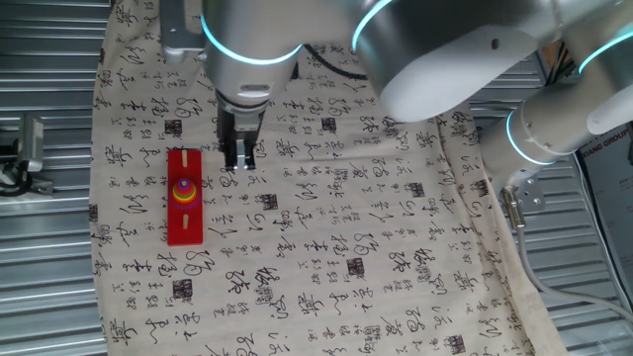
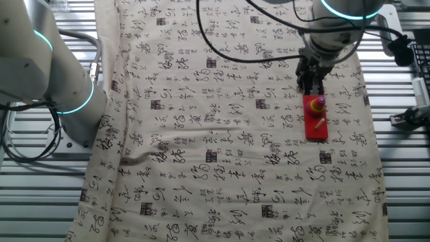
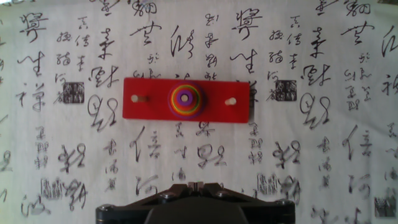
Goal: Take out one Hanoi block and throw it aside
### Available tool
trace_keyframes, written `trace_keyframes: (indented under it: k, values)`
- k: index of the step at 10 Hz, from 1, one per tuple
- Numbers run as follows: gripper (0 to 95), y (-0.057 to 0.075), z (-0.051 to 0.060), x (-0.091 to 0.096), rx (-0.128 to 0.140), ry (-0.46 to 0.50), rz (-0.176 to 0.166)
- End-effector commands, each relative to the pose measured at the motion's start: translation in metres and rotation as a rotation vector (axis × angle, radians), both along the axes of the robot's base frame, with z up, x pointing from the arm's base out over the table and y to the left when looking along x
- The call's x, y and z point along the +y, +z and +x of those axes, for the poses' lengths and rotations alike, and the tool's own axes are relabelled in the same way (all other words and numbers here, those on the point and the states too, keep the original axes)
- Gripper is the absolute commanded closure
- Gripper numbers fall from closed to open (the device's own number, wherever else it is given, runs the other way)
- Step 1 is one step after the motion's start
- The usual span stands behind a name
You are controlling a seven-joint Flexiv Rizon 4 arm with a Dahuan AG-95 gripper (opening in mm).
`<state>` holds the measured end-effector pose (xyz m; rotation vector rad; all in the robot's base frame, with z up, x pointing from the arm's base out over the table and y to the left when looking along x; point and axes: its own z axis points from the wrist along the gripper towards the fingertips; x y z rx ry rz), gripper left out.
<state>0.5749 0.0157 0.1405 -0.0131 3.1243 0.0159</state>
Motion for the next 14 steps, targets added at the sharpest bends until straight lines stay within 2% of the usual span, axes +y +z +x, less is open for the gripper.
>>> trace_keyframes:
  k: [1, 4, 5, 7, 14]
  values:
    - [95.0, -0.001, 0.003, 0.002, -0.007, 0.001, -0.004]
    - [95.0, -0.003, 0.007, 0.004, -0.014, 0.007, -0.005]
    - [76.0, -0.005, 0.008, 0.004, -0.022, 0.013, -0.006]
    - [76.0, -0.007, 0.011, 0.005, -0.032, 0.016, -0.006]
    - [76.0, -0.01, 0.022, 0.005, -0.026, 0.02, 0.001]
